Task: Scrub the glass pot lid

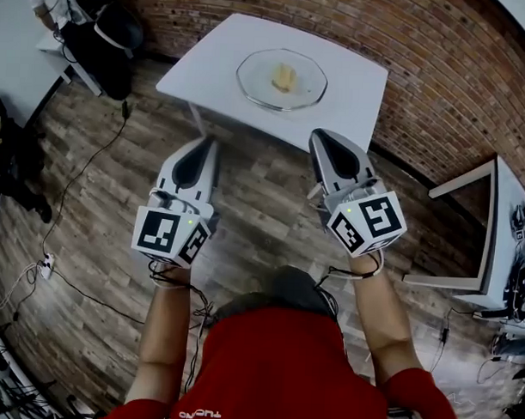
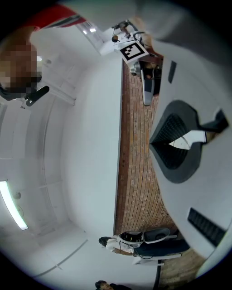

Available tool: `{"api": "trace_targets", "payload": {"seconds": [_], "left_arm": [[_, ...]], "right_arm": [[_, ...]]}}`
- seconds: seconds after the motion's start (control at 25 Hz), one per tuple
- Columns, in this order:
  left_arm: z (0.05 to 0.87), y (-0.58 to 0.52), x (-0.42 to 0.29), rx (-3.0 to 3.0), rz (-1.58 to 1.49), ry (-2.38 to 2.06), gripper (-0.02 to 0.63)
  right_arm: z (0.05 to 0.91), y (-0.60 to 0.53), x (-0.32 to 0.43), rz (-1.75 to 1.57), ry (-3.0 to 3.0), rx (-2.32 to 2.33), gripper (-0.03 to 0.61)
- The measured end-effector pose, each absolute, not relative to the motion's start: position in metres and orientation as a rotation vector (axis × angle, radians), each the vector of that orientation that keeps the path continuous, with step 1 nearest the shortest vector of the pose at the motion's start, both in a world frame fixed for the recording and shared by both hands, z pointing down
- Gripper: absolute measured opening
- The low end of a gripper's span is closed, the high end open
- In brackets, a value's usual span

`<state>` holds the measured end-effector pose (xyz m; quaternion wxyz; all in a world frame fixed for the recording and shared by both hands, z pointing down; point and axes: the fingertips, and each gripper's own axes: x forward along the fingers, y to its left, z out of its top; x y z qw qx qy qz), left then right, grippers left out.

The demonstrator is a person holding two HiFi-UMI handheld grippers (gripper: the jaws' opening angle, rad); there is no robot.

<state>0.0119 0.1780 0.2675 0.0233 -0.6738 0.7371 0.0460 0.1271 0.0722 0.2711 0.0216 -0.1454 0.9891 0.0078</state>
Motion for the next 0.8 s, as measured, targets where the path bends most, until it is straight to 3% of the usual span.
{"api": "trace_targets", "payload": {"seconds": [0.36,0.8], "left_arm": [[0.277,0.143,-0.044,-2.070,0.133,2.300,0.017],[0.281,0.024,-0.129,-2.066,0.097,2.295,0.017]], "right_arm": [[0.281,0.029,0.073,0.067,3.069,-0.457,0.031],[0.299,-0.097,0.000,0.066,3.070,-0.565,0.031]]}}
